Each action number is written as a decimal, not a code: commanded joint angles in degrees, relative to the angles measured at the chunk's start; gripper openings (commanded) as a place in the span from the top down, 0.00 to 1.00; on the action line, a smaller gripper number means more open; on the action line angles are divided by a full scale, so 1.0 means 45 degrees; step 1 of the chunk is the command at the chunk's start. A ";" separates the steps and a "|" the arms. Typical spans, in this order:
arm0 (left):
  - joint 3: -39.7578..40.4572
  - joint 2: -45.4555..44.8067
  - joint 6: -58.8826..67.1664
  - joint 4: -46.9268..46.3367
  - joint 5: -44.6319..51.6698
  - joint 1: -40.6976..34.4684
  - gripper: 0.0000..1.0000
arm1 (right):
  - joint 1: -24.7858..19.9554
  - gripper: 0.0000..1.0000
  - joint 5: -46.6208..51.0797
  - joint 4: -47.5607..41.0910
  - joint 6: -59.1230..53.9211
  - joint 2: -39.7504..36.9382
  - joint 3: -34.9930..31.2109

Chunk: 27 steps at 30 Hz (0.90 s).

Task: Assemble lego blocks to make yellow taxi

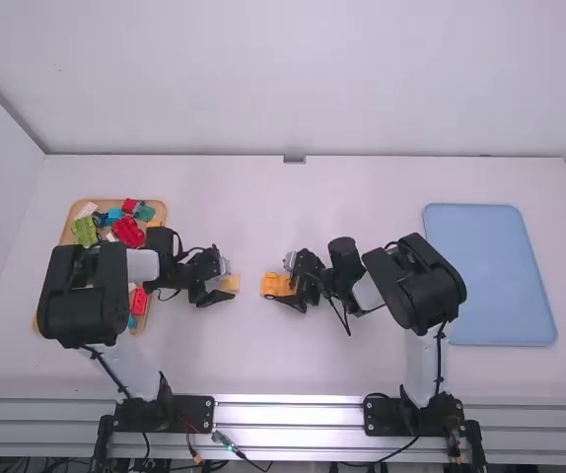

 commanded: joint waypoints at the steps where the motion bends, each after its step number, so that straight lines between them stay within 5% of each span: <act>1: -0.0083 0.0136 -0.0039 -0.0112 0.0112 -0.0102 0.32 | -0.0024 0.01 -0.0151 -0.0039 0.0024 0.0136 0.0121; 2: -0.0087 0.0136 -0.0097 -0.0102 0.0078 -0.0131 0.40 | -0.0024 0.01 -0.0160 -0.0039 0.0019 0.0136 0.0121; 11: -0.0083 0.0136 -0.0369 -0.0058 0.0049 -0.0063 0.60 | -0.0024 0.01 -0.0155 -0.0039 0.0058 0.0136 0.0121; 23: -0.0053 0.0131 -0.0374 -0.0053 0.0243 -0.0185 0.72 | 0.0005 0.01 -0.0155 -0.0092 0.0039 0.0136 0.0121; 27: 0.0457 0.0087 -0.0835 -0.0423 0.1117 -0.0058 0.97 | -0.0029 0.01 -0.0097 -0.0330 0.0010 0.0136 0.0151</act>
